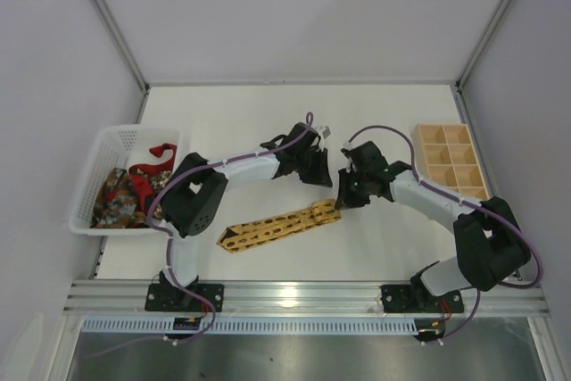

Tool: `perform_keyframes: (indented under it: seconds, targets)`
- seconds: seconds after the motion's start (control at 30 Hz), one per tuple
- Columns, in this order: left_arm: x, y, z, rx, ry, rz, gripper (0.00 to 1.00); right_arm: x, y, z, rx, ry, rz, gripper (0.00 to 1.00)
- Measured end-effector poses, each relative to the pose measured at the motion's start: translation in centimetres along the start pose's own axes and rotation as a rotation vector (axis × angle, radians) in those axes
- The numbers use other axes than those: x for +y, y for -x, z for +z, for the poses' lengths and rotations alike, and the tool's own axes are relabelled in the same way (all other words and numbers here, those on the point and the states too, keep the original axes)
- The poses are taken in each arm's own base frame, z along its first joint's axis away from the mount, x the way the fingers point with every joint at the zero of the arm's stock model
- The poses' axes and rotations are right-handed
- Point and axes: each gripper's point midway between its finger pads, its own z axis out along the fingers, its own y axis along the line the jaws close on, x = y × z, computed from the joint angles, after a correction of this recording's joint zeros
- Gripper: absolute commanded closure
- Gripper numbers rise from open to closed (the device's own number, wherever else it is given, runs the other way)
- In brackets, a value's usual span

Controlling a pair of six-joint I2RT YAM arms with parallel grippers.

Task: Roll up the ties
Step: Roll the tie

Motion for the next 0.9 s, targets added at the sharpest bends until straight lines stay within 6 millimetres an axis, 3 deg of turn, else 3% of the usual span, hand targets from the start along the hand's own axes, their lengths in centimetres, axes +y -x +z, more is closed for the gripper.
perform_keyframes:
  seconds: [0.23,0.4,0.5,0.7,0.9]
  targets:
    - [1.1,0.1,0.0,-0.011,0.059,0.002,0.82,0.1,-2.8,-0.8,-0.101,-0.095,-0.092,1.0]
    - [2.5,0.1,0.4,-0.004,0.128,0.013,0.82,-2.4,-6.1,0.6,-0.108,-0.183,-0.067,1.0]
    - [3.5,-0.4,0.6,0.011,0.165,0.012,0.82,-2.7,-7.4,1.2,-0.114,-0.201,-0.078,1.0]
    - [4.6,-1.3,1.0,0.04,0.204,0.014,0.82,-1.6,-6.8,2.4,-0.199,-0.186,-0.074,1.0]
    - [4.2,-1.9,1.2,0.049,0.196,0.031,0.87,-0.3,-5.4,3.7,-0.299,-0.155,-0.054,1.0]
